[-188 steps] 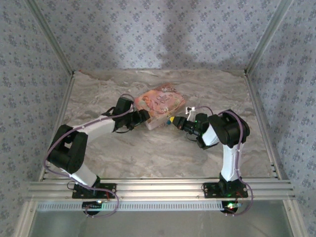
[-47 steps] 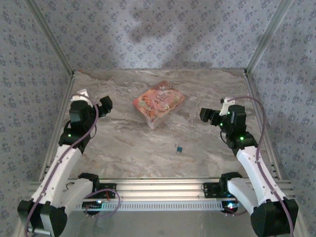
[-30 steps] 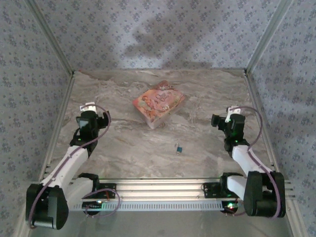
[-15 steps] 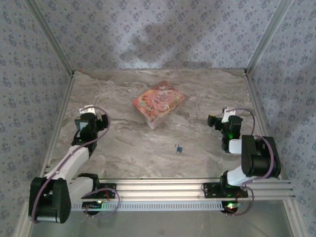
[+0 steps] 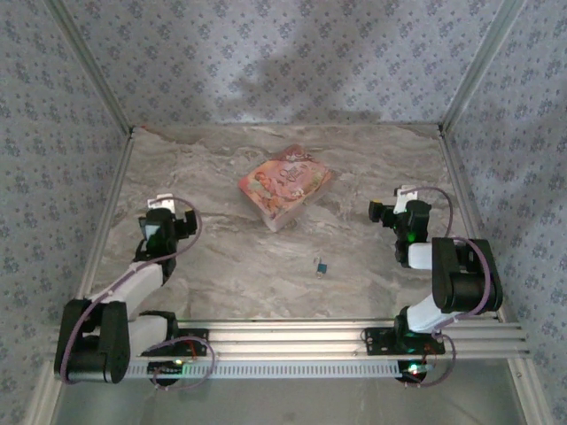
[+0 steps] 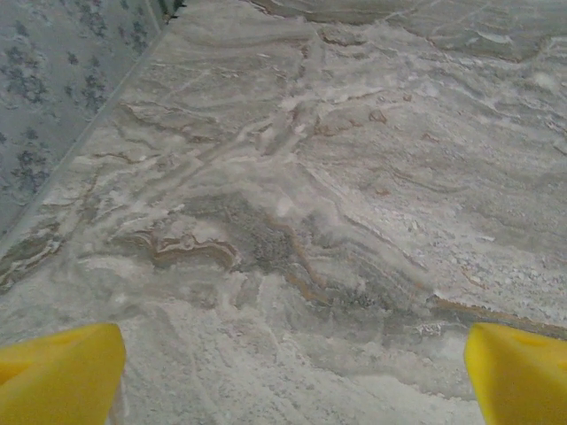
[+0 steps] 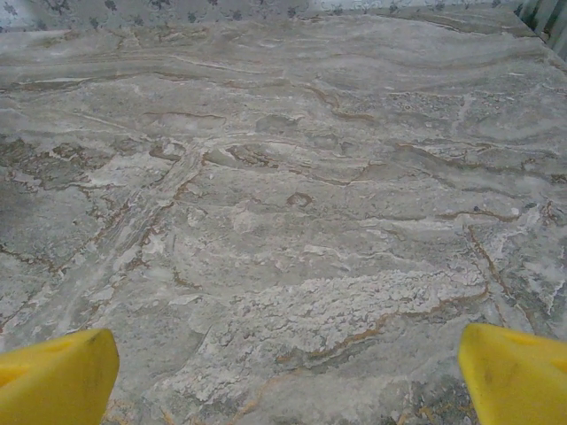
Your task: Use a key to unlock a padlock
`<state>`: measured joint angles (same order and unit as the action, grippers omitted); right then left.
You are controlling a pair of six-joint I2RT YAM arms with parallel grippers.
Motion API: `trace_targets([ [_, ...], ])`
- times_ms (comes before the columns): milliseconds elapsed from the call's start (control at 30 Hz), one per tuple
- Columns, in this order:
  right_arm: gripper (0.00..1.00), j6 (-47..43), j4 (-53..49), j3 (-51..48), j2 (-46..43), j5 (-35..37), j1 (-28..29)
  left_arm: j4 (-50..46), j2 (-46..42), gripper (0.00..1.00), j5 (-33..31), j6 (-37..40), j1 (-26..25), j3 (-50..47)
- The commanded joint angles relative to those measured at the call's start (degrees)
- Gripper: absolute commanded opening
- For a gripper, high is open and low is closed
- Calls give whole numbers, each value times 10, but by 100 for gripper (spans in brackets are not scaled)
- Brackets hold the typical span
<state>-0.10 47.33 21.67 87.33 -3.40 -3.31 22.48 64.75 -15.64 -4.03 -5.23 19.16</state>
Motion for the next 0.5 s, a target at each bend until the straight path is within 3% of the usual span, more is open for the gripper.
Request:
trace_targets([
  [0,100,-13,-7,6,0,14,5,75,21,98,31,22,6,-5],
  [467,100,-16,-5,5,1,28,11,220,122,98,136,83,11,-1],
])
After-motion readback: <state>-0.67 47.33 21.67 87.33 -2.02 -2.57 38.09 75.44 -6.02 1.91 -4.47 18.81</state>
